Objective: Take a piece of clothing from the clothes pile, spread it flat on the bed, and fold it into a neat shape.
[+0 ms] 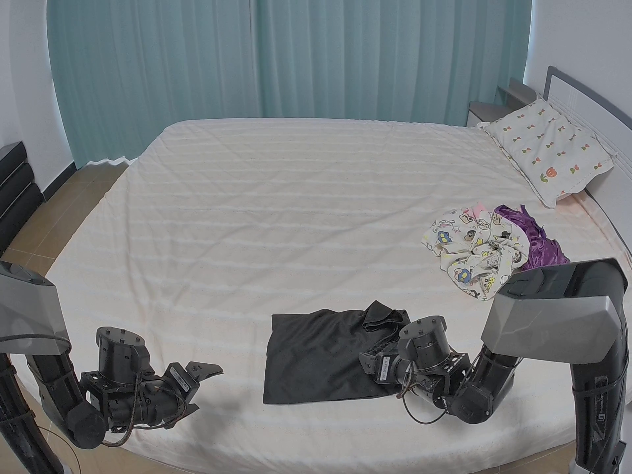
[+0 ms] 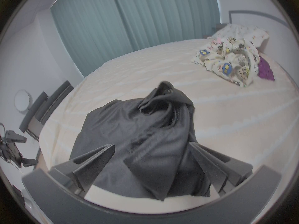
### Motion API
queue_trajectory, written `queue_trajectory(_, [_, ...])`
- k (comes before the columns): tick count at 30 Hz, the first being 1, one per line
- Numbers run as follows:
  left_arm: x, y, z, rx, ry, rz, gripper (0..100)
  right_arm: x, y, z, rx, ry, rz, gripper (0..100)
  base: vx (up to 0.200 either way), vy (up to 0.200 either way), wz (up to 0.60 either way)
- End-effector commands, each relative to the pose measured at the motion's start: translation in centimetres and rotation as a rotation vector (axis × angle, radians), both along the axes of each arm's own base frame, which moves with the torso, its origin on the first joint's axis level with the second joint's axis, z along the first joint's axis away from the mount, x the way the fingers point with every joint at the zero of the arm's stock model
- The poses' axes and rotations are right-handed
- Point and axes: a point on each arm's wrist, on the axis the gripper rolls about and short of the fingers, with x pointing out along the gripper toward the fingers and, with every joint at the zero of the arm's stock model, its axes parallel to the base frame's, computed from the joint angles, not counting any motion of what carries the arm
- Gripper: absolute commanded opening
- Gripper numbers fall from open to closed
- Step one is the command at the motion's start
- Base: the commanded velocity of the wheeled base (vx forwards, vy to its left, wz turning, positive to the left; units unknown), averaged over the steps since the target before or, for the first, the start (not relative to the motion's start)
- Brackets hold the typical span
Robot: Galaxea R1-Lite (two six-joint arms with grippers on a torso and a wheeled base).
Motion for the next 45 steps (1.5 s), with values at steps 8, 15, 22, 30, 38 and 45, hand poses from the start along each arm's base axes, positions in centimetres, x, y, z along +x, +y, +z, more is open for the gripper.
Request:
queue_trajectory(8, [-0.2,0.2,-0.6,0.004,0.037,0.002,100,0.9,1.5,-0.3,-0.192,-0.039,0.078,100,0.0,0.0,0.0])
queue_trajectory(15, [-0.3,0.3,-0.6,0.005,0.04,0.002,100,0.8,-0.3,-1.8,-0.227,0.021,0.045,100,0.0,0.0,0.0])
queue_trajectory(22, [-0.3,0.3,-0.7,0.007,0.04,0.0,100,0.7,-3.4,-0.5,-0.192,0.019,-0.042,100,0.0,0.0,0.0])
queue_trajectory(30, [-0.4,0.3,-0.7,0.008,0.044,0.0,100,0.3,-5.5,-0.4,-0.171,0.023,-0.099,100,0.0,0.0,0.0])
queue_trajectory(38, [-0.4,0.3,-0.7,0.01,0.043,-0.003,100,-0.2,-6.9,0.0,-0.157,0.053,-0.161,100,0.0,0.0,0.0])
queue_trajectory(45, [-0.5,0.3,-0.7,0.011,0.045,-0.002,100,-0.1,-8.0,0.2,-0.005,0.076,-0.309,100,0.0,0.0,0.0])
